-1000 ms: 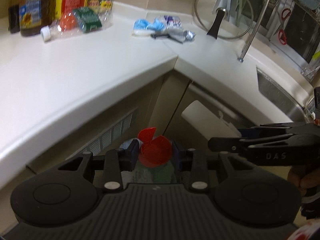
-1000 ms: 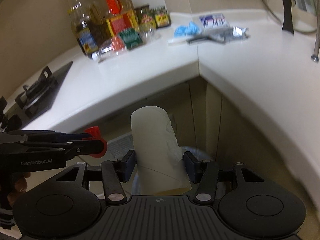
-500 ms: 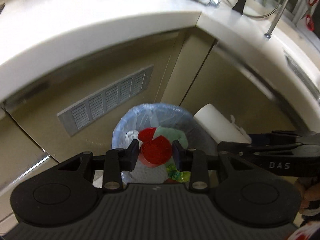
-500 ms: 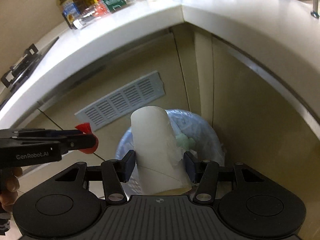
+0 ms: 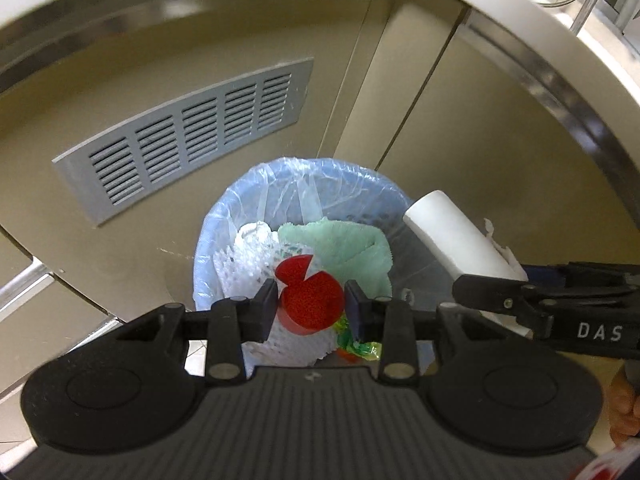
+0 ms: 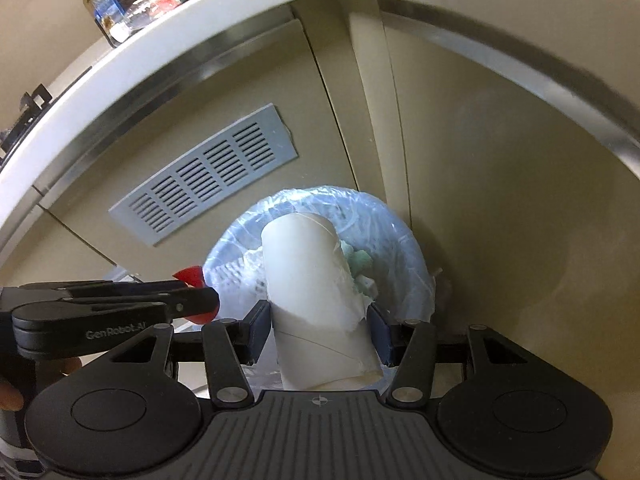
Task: Collect trash
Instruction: 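Open the left gripper to drop the red bag while the right gripper releases the paper roll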
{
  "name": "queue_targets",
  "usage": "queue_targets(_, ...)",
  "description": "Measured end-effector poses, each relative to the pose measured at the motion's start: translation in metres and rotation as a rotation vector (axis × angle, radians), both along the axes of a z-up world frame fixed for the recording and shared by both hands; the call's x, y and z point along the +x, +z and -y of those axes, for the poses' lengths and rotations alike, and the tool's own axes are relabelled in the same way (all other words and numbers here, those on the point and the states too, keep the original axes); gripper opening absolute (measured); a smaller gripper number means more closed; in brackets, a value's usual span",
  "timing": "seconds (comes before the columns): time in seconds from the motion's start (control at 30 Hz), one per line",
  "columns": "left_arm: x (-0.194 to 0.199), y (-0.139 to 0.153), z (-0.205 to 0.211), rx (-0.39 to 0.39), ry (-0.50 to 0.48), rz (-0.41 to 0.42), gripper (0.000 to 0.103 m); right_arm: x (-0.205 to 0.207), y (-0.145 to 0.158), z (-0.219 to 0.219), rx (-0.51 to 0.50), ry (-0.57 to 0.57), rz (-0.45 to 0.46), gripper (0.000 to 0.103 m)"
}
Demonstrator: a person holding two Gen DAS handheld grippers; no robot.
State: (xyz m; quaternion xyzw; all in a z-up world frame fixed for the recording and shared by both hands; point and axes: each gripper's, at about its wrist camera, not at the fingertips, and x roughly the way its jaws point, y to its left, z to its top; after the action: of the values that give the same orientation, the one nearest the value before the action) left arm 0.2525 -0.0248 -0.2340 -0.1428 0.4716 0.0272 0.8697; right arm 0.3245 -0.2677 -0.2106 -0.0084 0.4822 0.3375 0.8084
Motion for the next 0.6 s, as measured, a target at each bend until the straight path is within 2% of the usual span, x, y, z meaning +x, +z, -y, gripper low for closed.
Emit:
queue_targets(0.07,0.004,-0.004,0.001,0.003,0.002,0.006,0.033,0.003,-0.003,0.001,0.0,-0.006,-0.006,0.053)
queue_targets(0.13,0.006,-0.006,0.001,0.004,-0.004,0.013,0.042,0.004,-0.004,0.001,-0.001,-0.013,-0.005,0.053)
queue_targets(0.2,0.01,-0.008,0.001,0.009,-0.012,0.018,0.056,0.006,-0.005,0.0,0.001,-0.016,-0.003,0.053)
queue_targets(0.23,0.01,-0.008,0.0,0.014,-0.013,0.015,0.058,0.007,-0.005,0.0,0.002,-0.017,-0.001,0.053)
queue_targets(0.6,-0.007,0.002,-0.023,0.013,0.027,-0.004,0.054,0.008,-0.003,-0.014,0.007,0.028,0.006,0.053)
